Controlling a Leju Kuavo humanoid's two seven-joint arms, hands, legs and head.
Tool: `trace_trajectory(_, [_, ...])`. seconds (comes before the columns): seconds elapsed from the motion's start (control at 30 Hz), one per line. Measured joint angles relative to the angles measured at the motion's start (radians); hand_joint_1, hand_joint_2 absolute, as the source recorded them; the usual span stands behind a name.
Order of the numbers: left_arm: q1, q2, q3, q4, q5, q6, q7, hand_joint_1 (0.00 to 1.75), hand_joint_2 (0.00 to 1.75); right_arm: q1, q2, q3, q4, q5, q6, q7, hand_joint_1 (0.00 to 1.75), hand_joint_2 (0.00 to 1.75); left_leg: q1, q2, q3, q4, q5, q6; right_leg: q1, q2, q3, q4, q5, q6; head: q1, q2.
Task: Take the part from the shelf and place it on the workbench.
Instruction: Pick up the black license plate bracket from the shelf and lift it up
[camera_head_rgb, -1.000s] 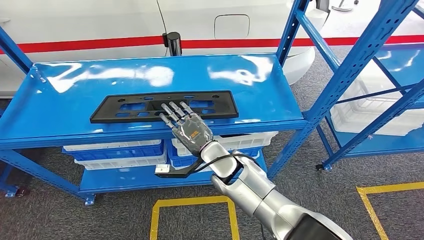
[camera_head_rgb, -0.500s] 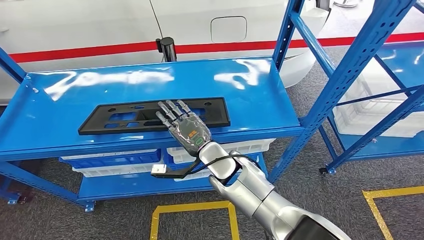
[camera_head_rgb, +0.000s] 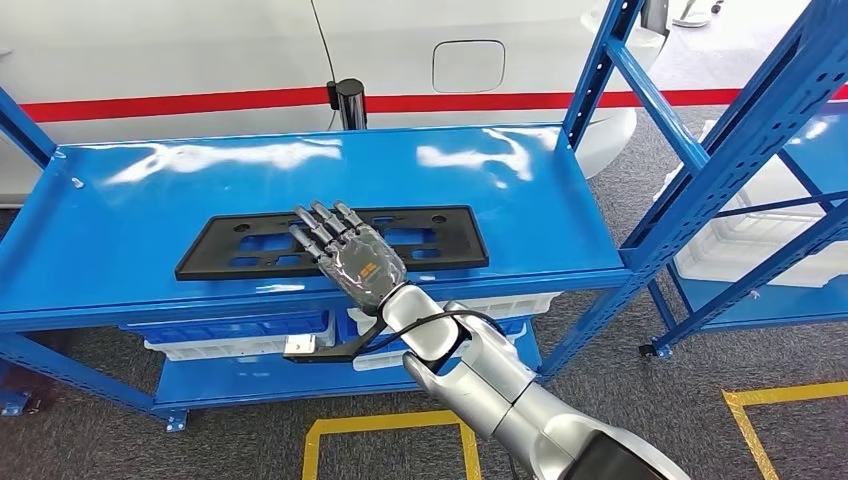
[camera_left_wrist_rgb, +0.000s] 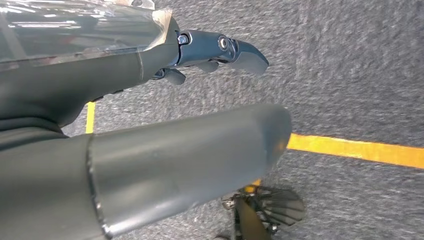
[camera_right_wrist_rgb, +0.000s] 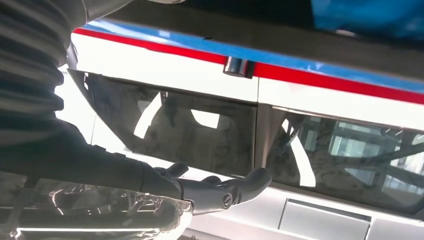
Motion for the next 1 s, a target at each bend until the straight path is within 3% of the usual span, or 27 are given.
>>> trace_trajectory(0.07, [-0.001, 0.0, 0.0, 0.0, -0.009, -0.003, 0.0, 0.0, 0.0, 0.007, 0.0, 0.003, 0.007, -0.001, 0.0, 0.001, 0.0, 1.75, -0.002, -0.001, 0.005, 0.0, -0.006, 0.006, 0.0, 0.0, -0.077, 0.127, -0.035, -0.001, 0.0, 0.0])
trace_trajectory(0.1, [0.0, 0.0, 0.0, 0.0, -0.013, -0.004, 0.0, 0.0, 0.0, 0.011, 0.0, 0.005, 0.011, 0.0, 0.0, 0.001, 0.0, 1.75, -0.003, -0.002, 0.008, 0.0, -0.009, 0.006, 0.0, 0.0, -0.095, 0.148, -0.032, 0.004, 0.0, 0.0])
trace_trajectory(0.13, [0.0, -0.001, 0.0, 0.0, -0.016, -0.005, 0.0, 0.0, 0.0, 0.014, 0.0, 0.006, 0.014, 0.001, 0.0, 0.002, 0.0, 1.75, -0.004, -0.004, 0.012, 0.001, -0.012, 0.005, 0.001, 0.0, -0.092, 0.126, -0.013, 0.011, 0.0, 0.0])
trace_trajectory(0.2, [0.001, -0.002, 0.0, 0.0, -0.02, -0.005, 0.0, 0.0, 0.0, 0.015, 0.0, 0.009, 0.019, 0.003, 0.0, 0.003, 0.0, 1.75, -0.005, -0.007, 0.024, 0.001, -0.021, 0.001, 0.002, -0.001, -0.035, -0.012, 0.055, 0.021, 0.0, 0.0])
trace_trajectory(0.27, [0.0, -0.002, -0.001, 0.0, -0.023, -0.005, 0.001, 0.0, 0.0, 0.014, 0.001, 0.01, 0.022, 0.003, 0.0, 0.004, 0.0, 1.75, -0.009, -0.009, 0.034, 0.002, -0.032, -0.008, 0.006, -0.002, 0.019, -0.125, 0.103, 0.015, 0.0, 0.0])
trace_trajectory(0.33, [0.0, -0.002, -0.001, 0.0, -0.025, -0.005, 0.002, 0.0, 0.0, 0.014, 0.002, 0.011, 0.025, 0.002, 0.0, 0.005, 0.0, 1.75, -0.011, -0.009, 0.037, 0.002, -0.04, -0.018, 0.01, -0.002, 0.031, -0.146, 0.11, 0.002, -0.001, 0.0])
trace_trajectory(0.43, [-0.002, -0.002, -0.001, 0.0, -0.032, -0.005, 0.006, 0.0, 0.0, 0.013, 0.007, 0.012, 0.03, -0.001, 0.001, 0.005, 0.0, 1.75, -0.003, -0.005, 0.029, 0.025, -0.059, -0.034, -0.001, 0.0, 0.043, -0.154, 0.107, -0.018, -0.002, 0.0])
trace_trajectory(0.5, [-0.003, -0.002, -0.002, 0.0, -0.04, -0.005, 0.01, 0.0, 0.0, 0.013, 0.015, 0.013, 0.041, -0.006, 0.003, 0.005, 0.0, 1.75, 0.002, -0.002, -0.018, 0.121, -0.104, -0.046, -0.004, 0.0, 0.055, -0.158, 0.102, -0.031, -0.002, 0.0])
trace_trajectory(0.57, [-0.004, -0.002, -0.003, 0.0, -0.045, -0.005, 0.014, 0.0, 0.0, 0.014, 0.025, 0.016, 0.063, -0.011, 0.003, 0.003, 0.0, 1.75, 0.006, -0.001, -0.092, 0.245, -0.145, -0.055, -0.004, 0.0, 0.062, -0.158, 0.096, -0.039, -0.002, 0.0])
trace_trajectory(0.6, [-0.004, -0.002, -0.004, 0.0, -0.046, -0.005, 0.016, 0.0, 0.0, 0.014, 0.031, 0.018, 0.078, -0.012, 0.001, 0.002, 0.0, 1.75, 0.008, -0.001, -0.117, 0.274, -0.143, -0.058, -0.004, 0.0, 0.065, -0.158, 0.093, -0.041, -0.002, 0.0])
trace_trajectory(0.63, [-0.004, -0.002, -0.004, 0.0, -0.046, -0.005, 0.017, 0.0, 0.0, 0.014, 0.037, 0.019, 0.093, -0.013, -0.002, 0.001, 0.0, 1.75, 0.01, 0.0, -0.124, 0.265, -0.12, -0.061, -0.004, 0.001, 0.069, -0.157, 0.09, -0.04, -0.002, 0.0])
trace_trajectory(0.73, [-0.008, 0.0, -0.005, 0.0, -0.048, -0.005, 0.018, 0.0, 0.0, 0.006, 0.058, 0.02, 0.133, -0.022, -0.011, -0.002, 0.0, 1.75, 0.017, 0.002, -0.054, 0.087, -0.011, -0.065, -0.004, 0.006, 0.084, -0.155, 0.075, -0.027, -0.003, 0.0])
trace_trajectory(0.8, [-0.012, -0.002, -0.005, 0.0, -0.048, -0.004, 0.019, 0.0, 0.0, -0.004, 0.069, 0.02, 0.156, -0.028, -0.018, -0.003, 0.0, 1.75, 0.014, 0.0, -0.02, 0.022, 0.005, -0.057, 0.001, 0.007, 0.086, -0.153, 0.069, -0.016, -0.003, 0.0])
trace_trajectory(0.9, [-0.013, -0.003, -0.005, 0.0, -0.052, -0.005, 0.02, 0.0, 0.0, -0.016, 0.082, 0.02, 0.182, -0.031, -0.025, -0.002, 0.0, 1.75, 0.005, -0.003, -0.011, 0.015, 0.001, -0.032, 0.003, 0.006, 0.085, -0.155, 0.064, 0.001, -0.003, 0.0])
trace_trajectory(0.97, [-0.013, -0.003, -0.006, 0.0, -0.057, -0.006, 0.021, 0.0, 0.0, -0.021, 0.088, 0.02, 0.195, -0.031, -0.029, 0.0, 0.0, 1.75, 0.004, -0.002, -0.003, 0.007, 0.003, -0.014, 0.002, 0.004, 0.065, -0.111, 0.043, 0.006, -0.003, 0.0])
trace_trajectory(1.0, [-0.013, -0.003, -0.007, 0.0, -0.059, -0.006, 0.021, 0.0, 0.0, -0.022, 0.089, 0.02, 0.201, -0.031, -0.03, 0.001, 0.0, 1.75, 0.004, -0.001, 0.0, 0.004, 0.003, -0.006, 0.001, 0.003, 0.036, -0.056, 0.02, 0.004, -0.002, 0.0])
